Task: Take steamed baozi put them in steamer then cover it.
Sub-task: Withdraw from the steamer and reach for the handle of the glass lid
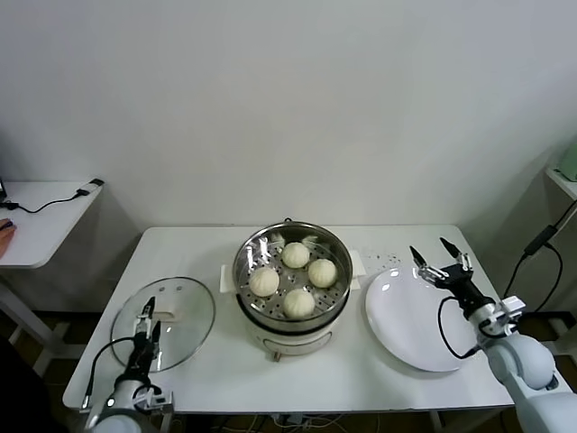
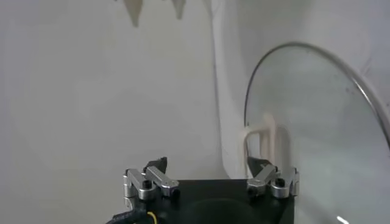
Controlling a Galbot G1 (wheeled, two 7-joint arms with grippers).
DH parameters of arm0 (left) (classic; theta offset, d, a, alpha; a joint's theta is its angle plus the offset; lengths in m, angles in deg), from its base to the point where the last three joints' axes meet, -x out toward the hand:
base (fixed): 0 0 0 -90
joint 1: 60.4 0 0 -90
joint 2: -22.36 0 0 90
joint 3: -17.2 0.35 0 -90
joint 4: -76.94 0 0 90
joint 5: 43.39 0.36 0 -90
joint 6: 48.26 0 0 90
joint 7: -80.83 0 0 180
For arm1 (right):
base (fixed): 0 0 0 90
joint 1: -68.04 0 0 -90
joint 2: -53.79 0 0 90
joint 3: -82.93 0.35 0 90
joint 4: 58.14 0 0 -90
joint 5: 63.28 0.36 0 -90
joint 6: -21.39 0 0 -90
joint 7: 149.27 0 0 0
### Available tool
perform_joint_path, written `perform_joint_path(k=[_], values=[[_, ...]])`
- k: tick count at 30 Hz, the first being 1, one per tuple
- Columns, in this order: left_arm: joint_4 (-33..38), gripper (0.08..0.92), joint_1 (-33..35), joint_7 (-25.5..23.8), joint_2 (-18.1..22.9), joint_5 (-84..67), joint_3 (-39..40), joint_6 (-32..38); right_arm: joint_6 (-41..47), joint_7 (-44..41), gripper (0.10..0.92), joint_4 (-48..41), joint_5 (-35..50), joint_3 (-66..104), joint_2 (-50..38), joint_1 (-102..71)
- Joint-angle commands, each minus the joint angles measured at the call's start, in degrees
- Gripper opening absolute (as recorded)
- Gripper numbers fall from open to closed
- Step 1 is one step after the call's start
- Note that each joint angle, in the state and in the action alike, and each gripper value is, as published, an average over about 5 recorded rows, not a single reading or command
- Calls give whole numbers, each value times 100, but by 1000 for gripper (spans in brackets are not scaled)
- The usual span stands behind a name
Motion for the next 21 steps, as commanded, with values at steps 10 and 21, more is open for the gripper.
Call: perform_joint_path(k=[10, 21], values=[[-1625, 823, -1124, 615, -257, 382, 84, 37, -146, -94, 823, -267, -277, 497, 346, -444], [-1804, 822, -1333, 937, -314, 5, 111, 45, -283, -213, 823, -451, -467, 510, 424, -474]])
